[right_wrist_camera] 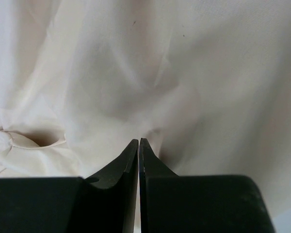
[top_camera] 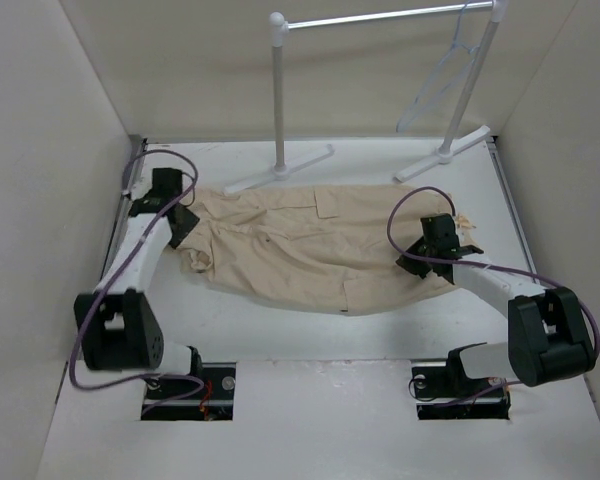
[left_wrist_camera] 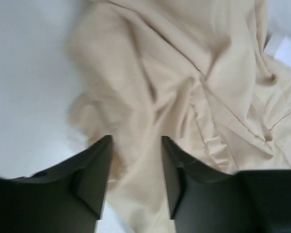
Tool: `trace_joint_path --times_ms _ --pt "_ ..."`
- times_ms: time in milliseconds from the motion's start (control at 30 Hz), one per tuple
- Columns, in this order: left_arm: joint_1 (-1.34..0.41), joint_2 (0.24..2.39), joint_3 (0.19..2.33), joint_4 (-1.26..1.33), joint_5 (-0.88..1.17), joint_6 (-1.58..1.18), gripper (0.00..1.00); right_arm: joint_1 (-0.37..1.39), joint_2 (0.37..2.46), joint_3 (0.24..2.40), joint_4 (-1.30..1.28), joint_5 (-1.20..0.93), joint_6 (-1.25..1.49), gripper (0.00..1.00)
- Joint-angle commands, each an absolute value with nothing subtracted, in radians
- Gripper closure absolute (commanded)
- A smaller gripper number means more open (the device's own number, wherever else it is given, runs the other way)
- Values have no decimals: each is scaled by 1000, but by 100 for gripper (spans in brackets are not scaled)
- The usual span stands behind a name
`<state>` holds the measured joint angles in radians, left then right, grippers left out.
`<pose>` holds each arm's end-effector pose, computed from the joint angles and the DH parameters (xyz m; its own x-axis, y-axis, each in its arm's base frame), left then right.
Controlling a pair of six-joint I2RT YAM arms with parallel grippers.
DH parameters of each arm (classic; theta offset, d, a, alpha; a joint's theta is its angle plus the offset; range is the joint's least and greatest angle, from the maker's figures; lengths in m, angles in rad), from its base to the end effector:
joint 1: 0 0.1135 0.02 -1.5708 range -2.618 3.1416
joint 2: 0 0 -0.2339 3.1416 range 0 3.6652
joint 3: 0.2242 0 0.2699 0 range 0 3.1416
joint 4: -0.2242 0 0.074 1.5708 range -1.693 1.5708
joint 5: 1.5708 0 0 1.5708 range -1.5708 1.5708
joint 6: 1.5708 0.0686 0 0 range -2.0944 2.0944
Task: Place the trousers on the hanger
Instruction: Flatten out the trousers at the center of the board.
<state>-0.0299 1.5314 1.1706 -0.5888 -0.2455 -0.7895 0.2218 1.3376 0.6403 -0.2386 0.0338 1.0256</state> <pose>0.3603 0.0059 0.1962 -0.4926 -0.6743 -0.5502 -0.6562 0.7030 -0.2741 0.2841 0.0617 0.1033 -0.5786 0.7455 -0.3308 0.5677 0.6593 0.4930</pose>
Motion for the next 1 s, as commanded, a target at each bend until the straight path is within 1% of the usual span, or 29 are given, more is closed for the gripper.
trace_joint_path --times_ms 0,67,167,233,333,467,500,600,700,800,967 --pt "28 1289 1036 -640 -299 -782 62 215 1322 640 -229 57 1040 90" --pt "19 1205 958 -669 -292 -787 69 215 1322 640 -229 57 1040 90" --pt "-27 1134 846 -690 -279 -814 70 215 1322 640 -229 57 1040 90" --pt "-51 1115 787 -658 -249 -821 65 215 1322 640 -229 57 1040 90" --pt "-71 1143 756 -612 -215 -822 57 215 1322 640 -229 57 1040 90" --pt "-56 1170 735 -530 -210 -836 55 215 1322 640 -229 57 1040 90" --pt "-51 1173 730 -509 -201 -844 55 484 1145 623 -232 23 849 41" --pt "-53 1184 718 -470 -190 -867 55 521 1118 588 -222 3 841 40" --pt "-61 1167 687 -413 -170 -887 59 548 1097 549 -221 0 844 40" --pt "-48 1175 670 -397 -176 -900 60 556 1082 520 -221 -2 854 40" --pt "11 1244 670 -348 -190 -902 72 558 1045 526 -236 -2 847 40"
